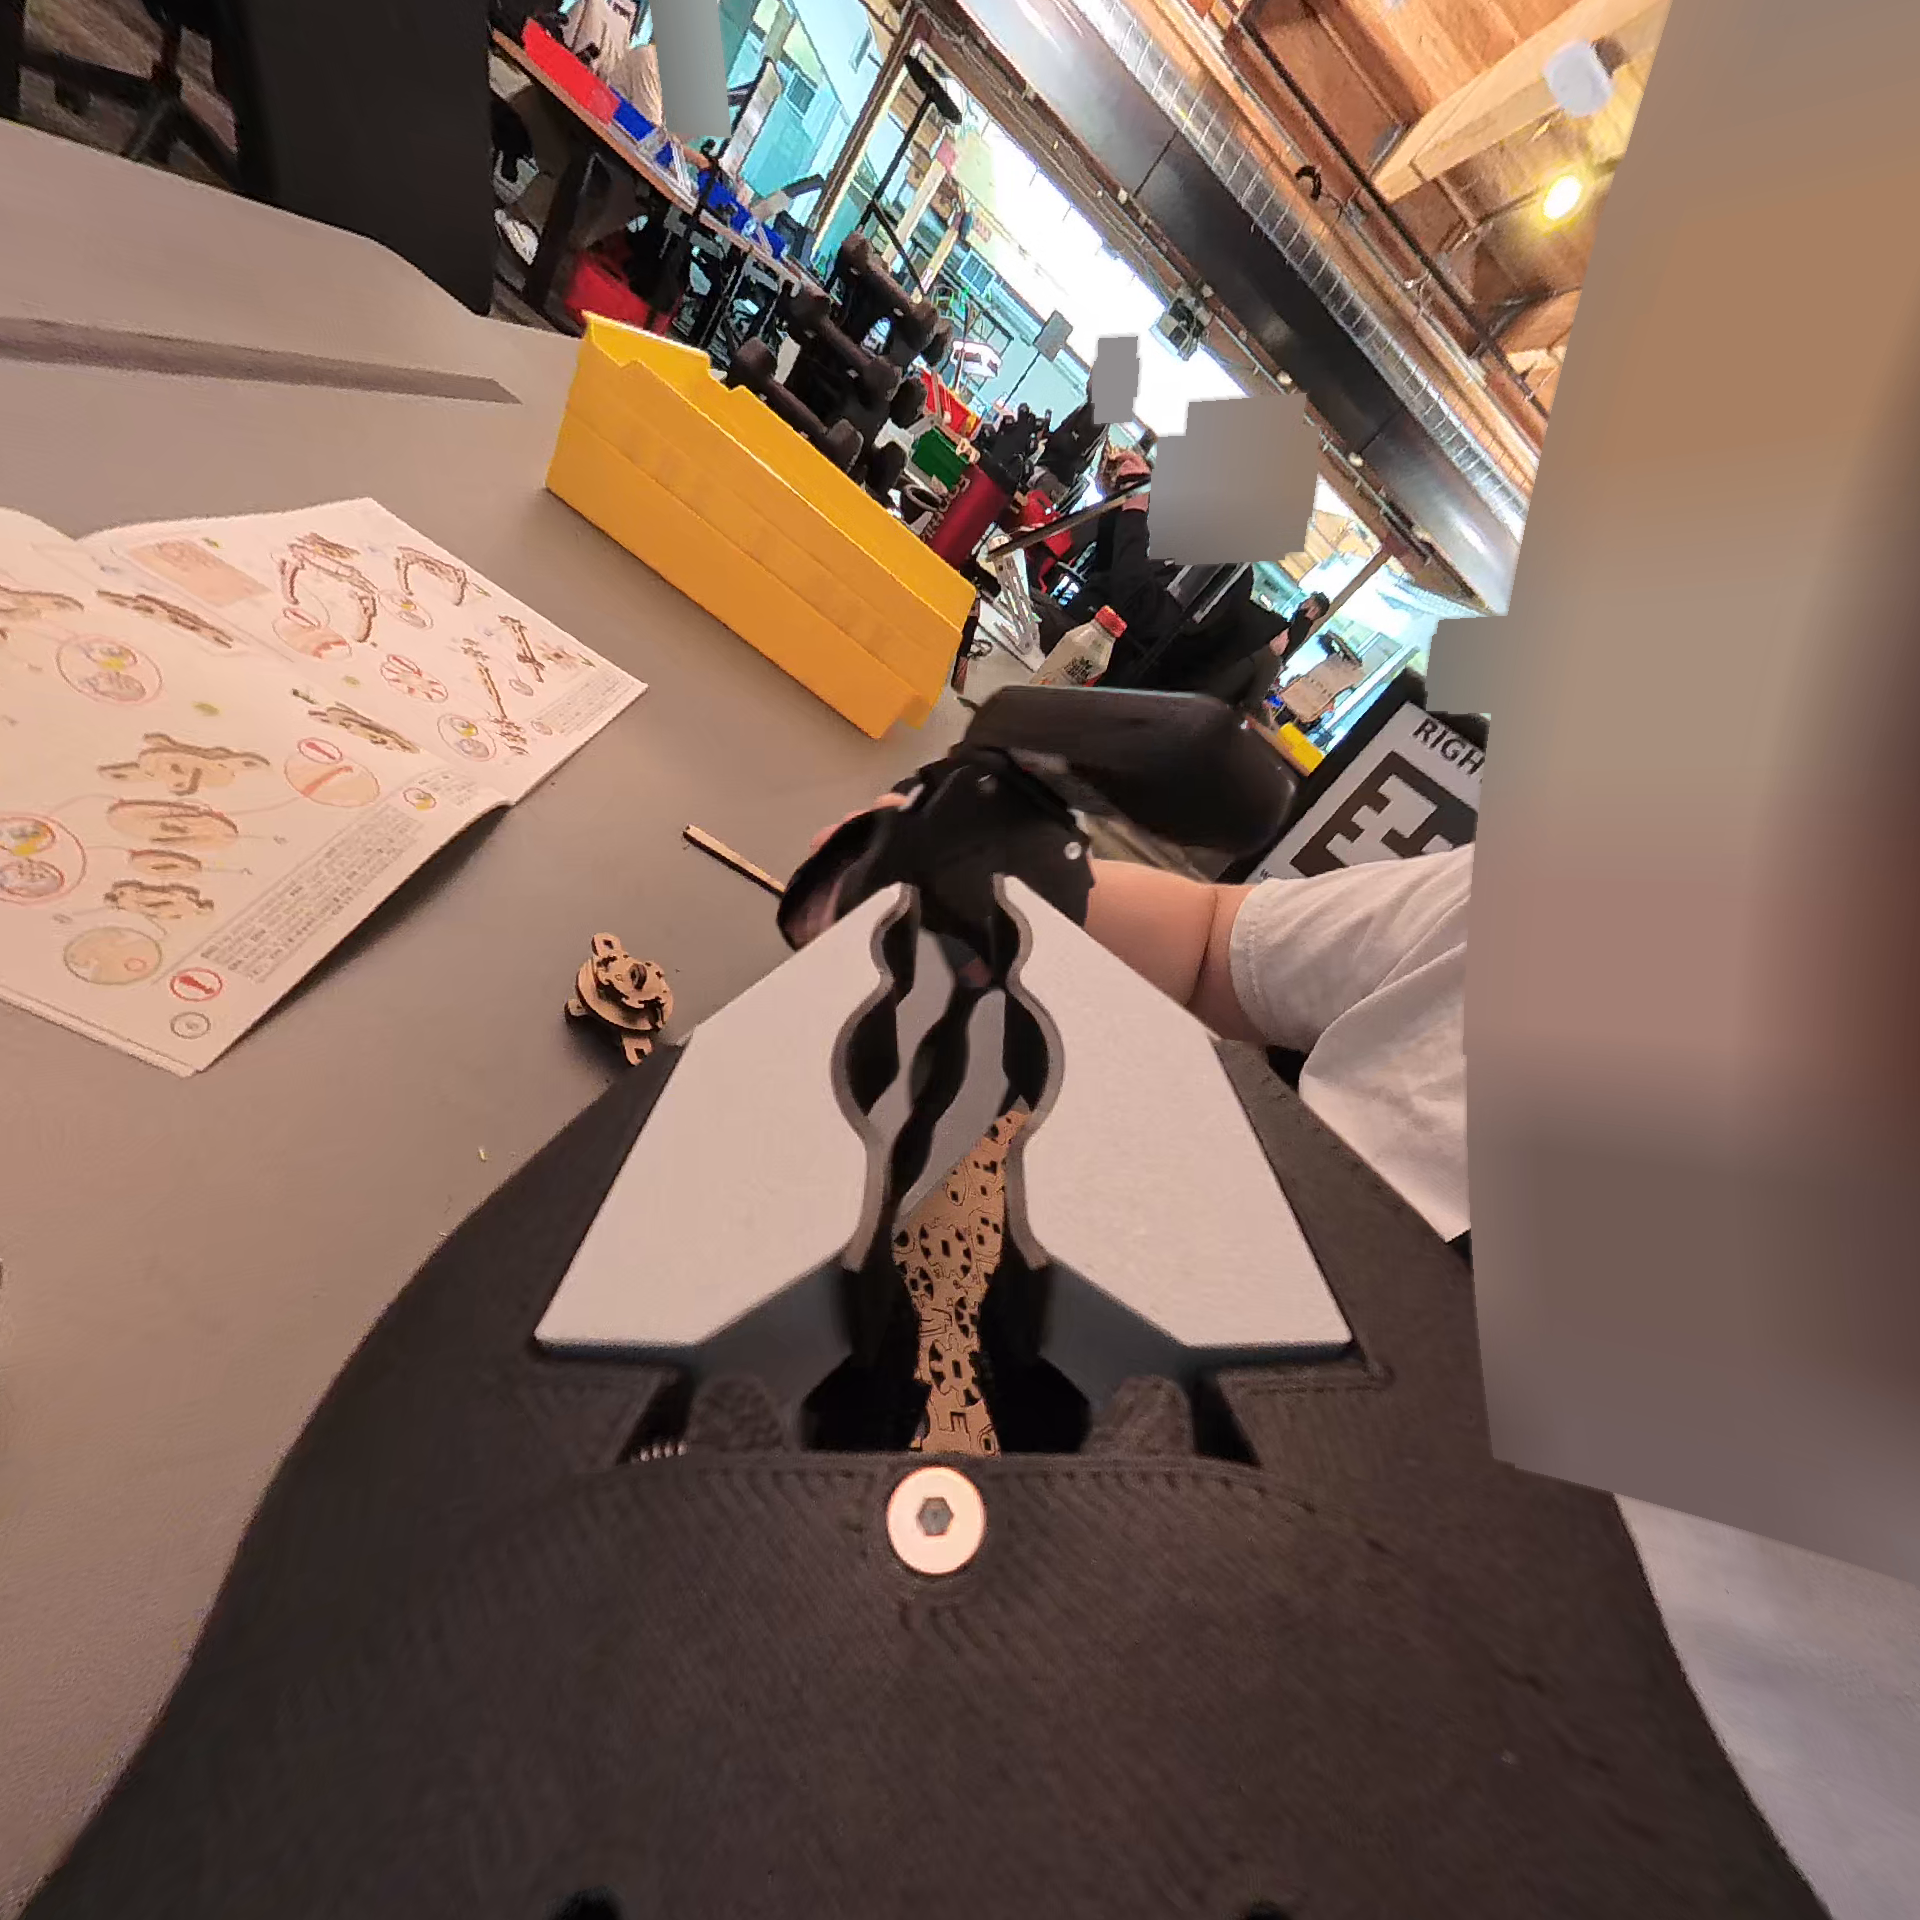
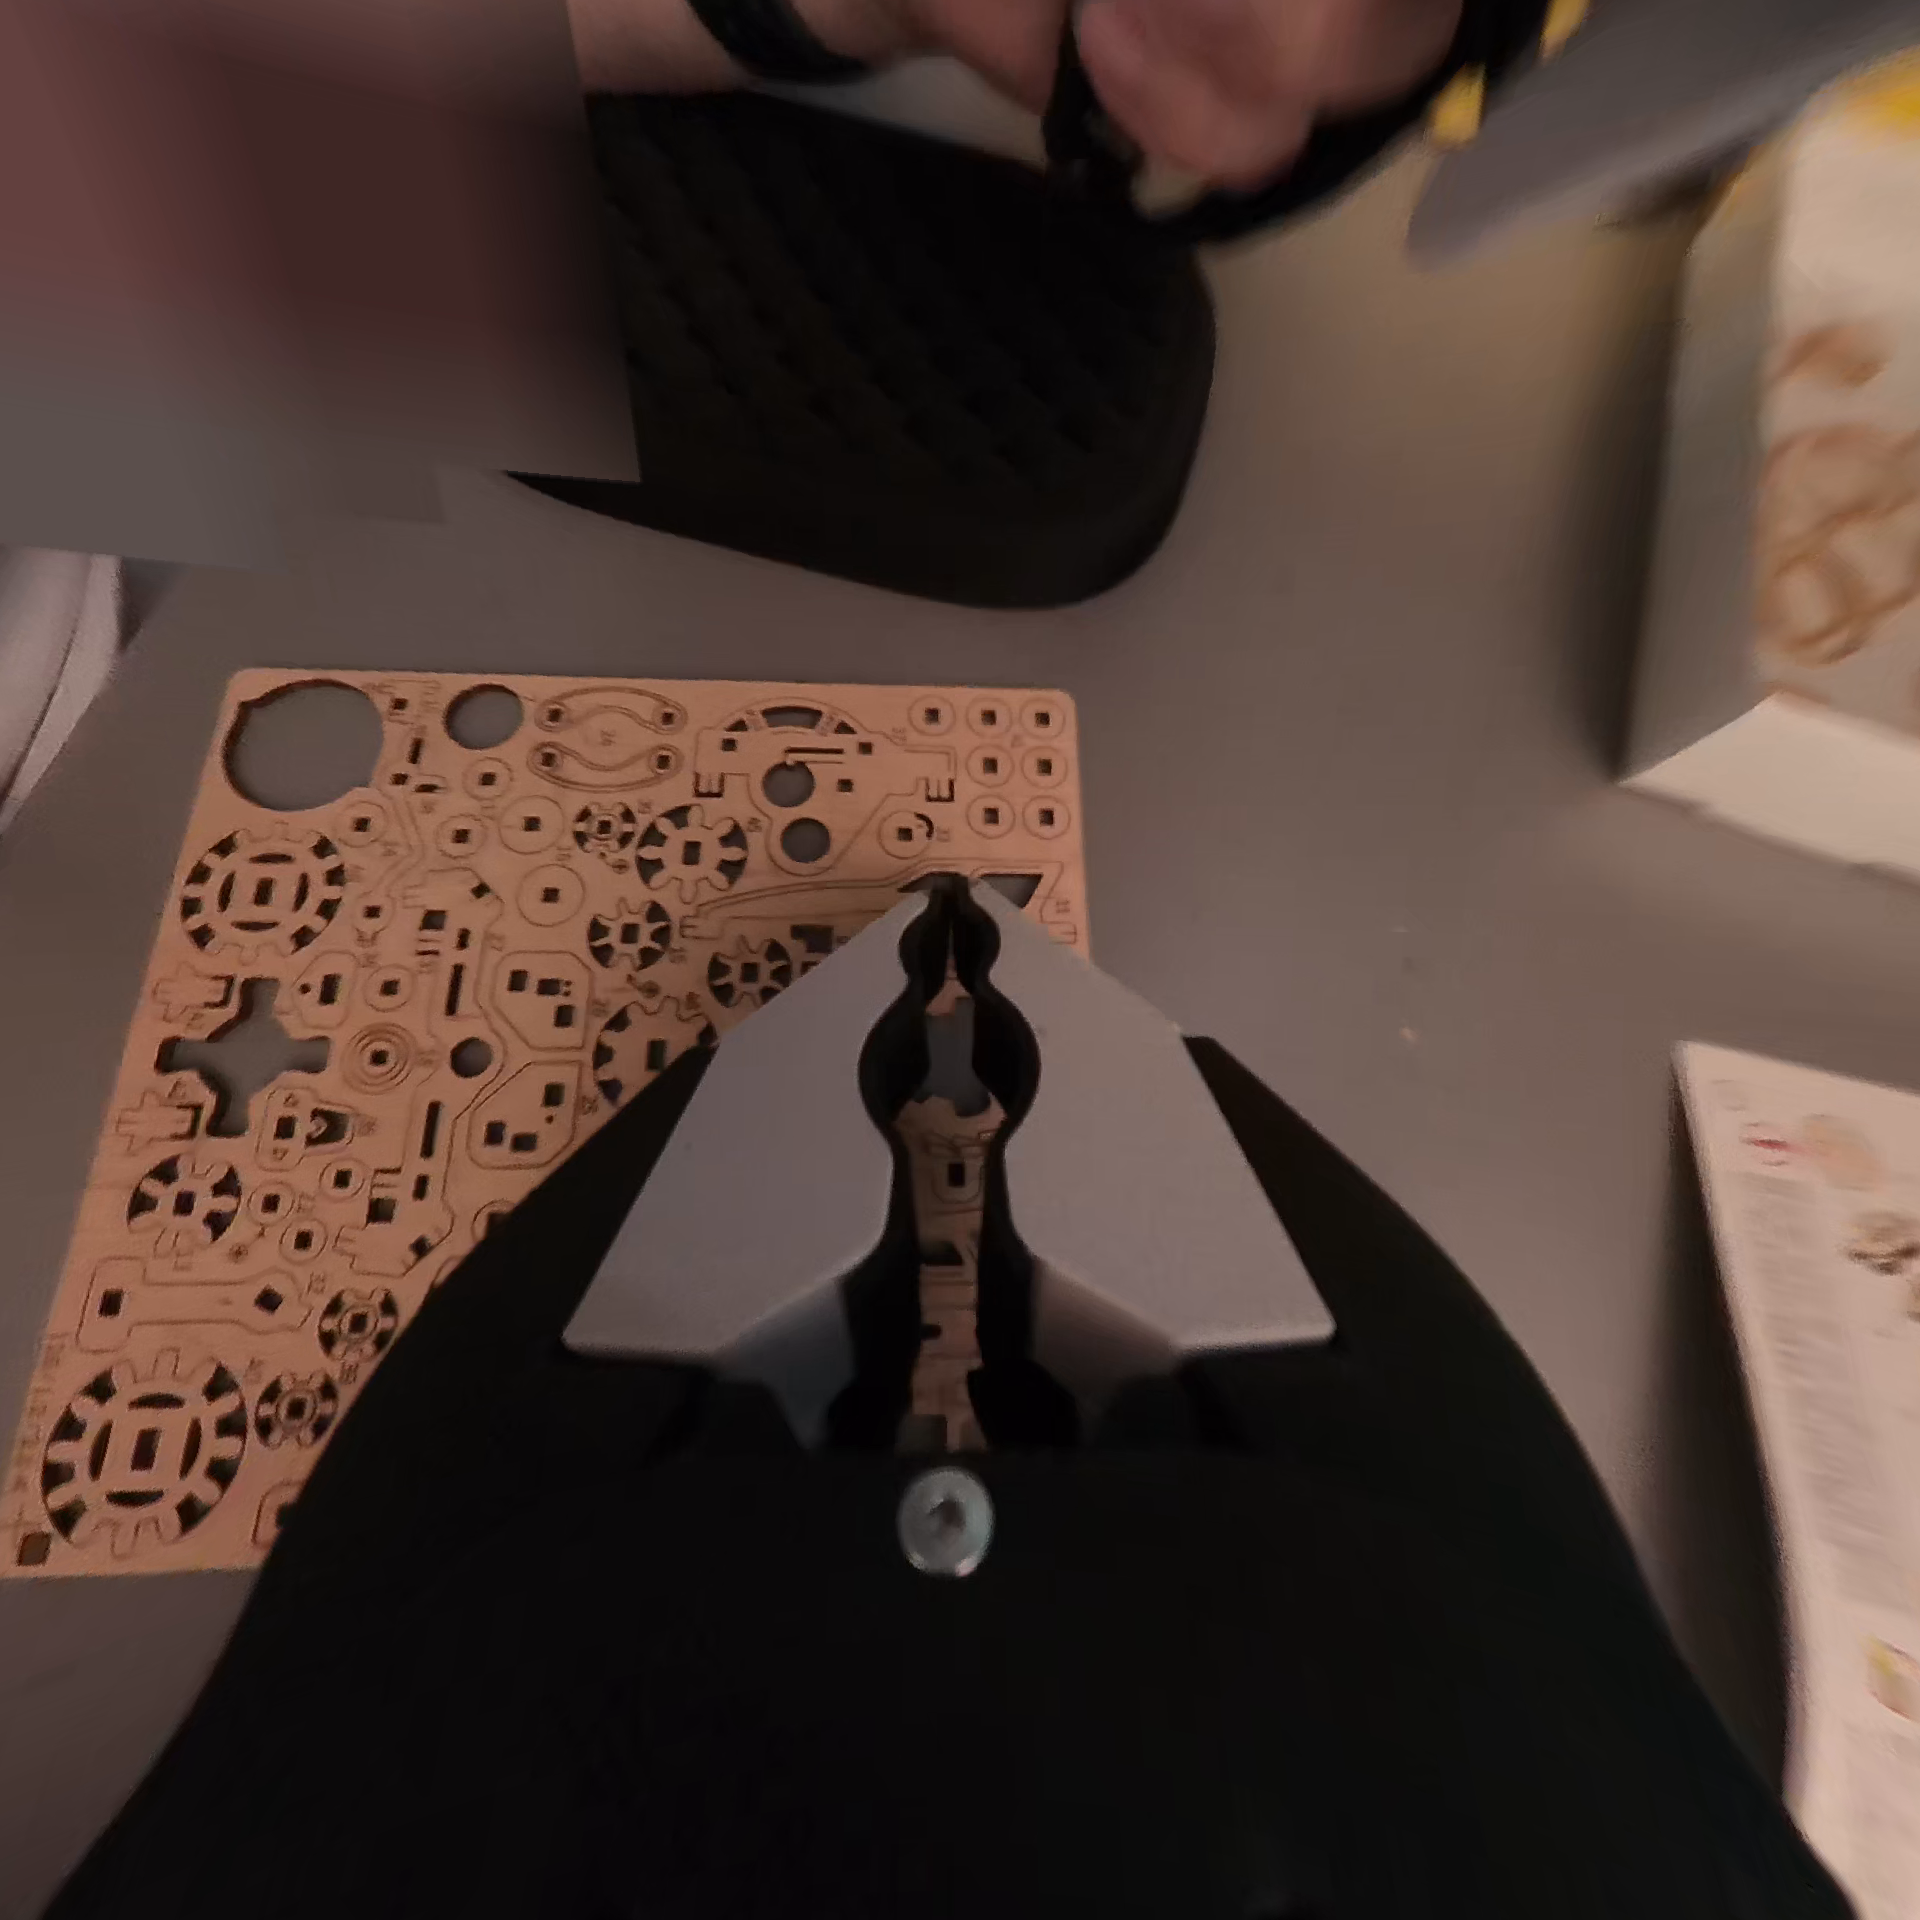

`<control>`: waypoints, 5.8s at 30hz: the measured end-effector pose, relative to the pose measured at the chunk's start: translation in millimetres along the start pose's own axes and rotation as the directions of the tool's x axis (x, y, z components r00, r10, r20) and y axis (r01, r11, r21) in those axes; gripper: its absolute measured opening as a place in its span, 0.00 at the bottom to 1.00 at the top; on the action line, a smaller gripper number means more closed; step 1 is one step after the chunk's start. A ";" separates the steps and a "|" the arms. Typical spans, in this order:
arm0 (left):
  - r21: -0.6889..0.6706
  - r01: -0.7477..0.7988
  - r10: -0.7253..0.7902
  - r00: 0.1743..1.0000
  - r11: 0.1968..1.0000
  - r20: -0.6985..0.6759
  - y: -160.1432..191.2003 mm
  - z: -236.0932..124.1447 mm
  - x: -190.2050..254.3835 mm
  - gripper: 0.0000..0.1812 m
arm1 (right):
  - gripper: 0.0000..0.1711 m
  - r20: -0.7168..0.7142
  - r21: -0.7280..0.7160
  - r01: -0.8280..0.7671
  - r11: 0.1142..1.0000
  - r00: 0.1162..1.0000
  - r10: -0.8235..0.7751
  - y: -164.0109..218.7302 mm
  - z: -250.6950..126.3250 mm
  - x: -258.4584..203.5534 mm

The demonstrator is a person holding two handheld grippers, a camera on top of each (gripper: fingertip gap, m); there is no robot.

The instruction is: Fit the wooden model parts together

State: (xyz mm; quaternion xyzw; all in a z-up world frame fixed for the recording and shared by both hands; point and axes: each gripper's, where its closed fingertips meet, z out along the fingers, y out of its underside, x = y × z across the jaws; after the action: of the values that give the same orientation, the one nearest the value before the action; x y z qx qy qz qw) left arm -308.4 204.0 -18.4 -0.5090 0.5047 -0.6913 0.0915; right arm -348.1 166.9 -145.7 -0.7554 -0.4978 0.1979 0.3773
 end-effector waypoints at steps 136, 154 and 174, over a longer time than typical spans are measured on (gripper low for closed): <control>-0.029 0.107 -0.104 0.990 0.994 0.094 15.1 -0.1 -35.2 0.04 | 0.18 -0.402 -0.119 -0.089 0.989 0.915 0.033 74.4 -78.5 100.6; -0.029 0.112 -0.109 0.991 0.993 0.081 14.7 0.8 -32.6 0.04 | 0.12 -0.377 -0.126 -0.166 0.978 0.920 0.108 58.8 -50.8 79.9; -0.073 0.171 -0.164 0.982 0.983 0.089 27.6 8.0 -37.4 0.04 | 0.02 -0.357 0.056 -0.002 0.998 0.934 0.022 13.4 -55.1 65.5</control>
State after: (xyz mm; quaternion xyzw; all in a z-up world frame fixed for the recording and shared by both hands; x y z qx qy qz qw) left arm -295.3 210.0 -63.3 -0.5810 0.4831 -0.6542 0.0332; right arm -275.0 202.4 -115.9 -0.7712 -0.4108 0.0731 0.4808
